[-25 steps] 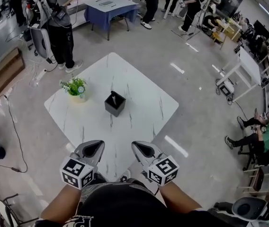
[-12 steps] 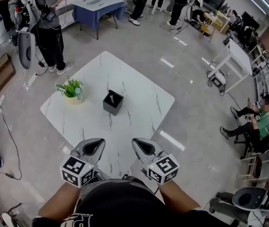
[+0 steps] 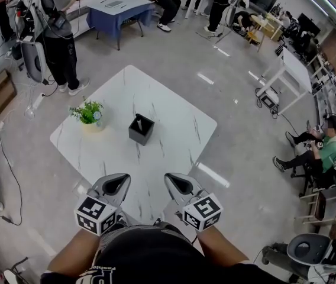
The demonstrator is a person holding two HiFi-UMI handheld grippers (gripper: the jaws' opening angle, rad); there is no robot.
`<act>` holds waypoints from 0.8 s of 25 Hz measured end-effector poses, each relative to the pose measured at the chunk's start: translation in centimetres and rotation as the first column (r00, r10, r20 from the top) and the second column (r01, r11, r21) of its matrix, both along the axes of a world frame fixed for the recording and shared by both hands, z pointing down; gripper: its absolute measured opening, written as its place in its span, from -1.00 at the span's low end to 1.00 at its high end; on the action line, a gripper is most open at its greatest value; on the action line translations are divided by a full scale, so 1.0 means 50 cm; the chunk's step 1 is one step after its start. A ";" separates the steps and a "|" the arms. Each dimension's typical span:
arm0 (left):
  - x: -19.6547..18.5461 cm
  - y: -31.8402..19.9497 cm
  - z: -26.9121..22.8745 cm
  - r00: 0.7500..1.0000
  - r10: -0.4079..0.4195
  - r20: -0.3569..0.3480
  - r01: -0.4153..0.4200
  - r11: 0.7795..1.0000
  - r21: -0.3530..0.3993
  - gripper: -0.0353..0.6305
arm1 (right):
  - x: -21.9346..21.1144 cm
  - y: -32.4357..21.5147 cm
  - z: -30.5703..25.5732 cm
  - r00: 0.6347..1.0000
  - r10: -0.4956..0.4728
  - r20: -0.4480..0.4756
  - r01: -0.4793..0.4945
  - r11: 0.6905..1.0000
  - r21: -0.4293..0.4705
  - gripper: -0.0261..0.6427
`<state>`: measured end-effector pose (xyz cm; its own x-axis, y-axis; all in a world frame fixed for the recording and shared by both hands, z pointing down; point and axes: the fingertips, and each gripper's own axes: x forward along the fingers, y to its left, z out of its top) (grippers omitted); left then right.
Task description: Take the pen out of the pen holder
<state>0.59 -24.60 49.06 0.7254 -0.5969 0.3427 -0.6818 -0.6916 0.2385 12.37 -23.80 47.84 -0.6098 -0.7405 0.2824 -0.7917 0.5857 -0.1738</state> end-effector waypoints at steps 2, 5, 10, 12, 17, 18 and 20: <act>-0.002 0.000 0.001 1.000 0.000 -0.001 0.000 1.000 -0.003 -0.72 | -0.002 0.001 0.002 1.000 0.004 0.001 -0.003 1.000 -0.003 -0.92; -0.003 0.001 0.001 1.000 0.001 -0.001 -0.001 1.000 -0.006 -0.72 | -0.004 0.002 0.002 1.000 0.004 0.002 -0.004 1.000 -0.004 -0.92; -0.005 0.003 -0.001 1.000 -0.005 0.000 0.005 1.000 -0.006 -0.72 | -0.006 0.005 0.007 1.000 0.001 -0.002 -0.001 1.000 -0.007 -0.92; -0.008 0.003 -0.003 1.000 -0.008 0.001 0.008 1.000 -0.005 -0.72 | -0.007 0.005 0.007 1.000 -0.001 -0.006 0.001 1.000 -0.006 -0.92; -0.004 0.004 -0.006 1.000 -0.010 0.001 0.010 1.000 -0.001 -0.72 | -0.004 0.001 0.003 1.000 -0.005 -0.011 0.005 1.000 0.004 -0.92; -0.003 0.004 -0.007 1.000 -0.009 0.001 0.009 1.000 -0.001 -0.72 | -0.004 0.001 0.002 1.000 -0.005 -0.011 0.006 1.000 0.006 -0.92; -0.002 0.006 -0.007 1.000 -0.009 0.002 0.009 1.000 -0.002 -0.72 | -0.005 0.001 -0.001 1.000 -0.010 -0.009 0.010 1.000 0.011 -0.92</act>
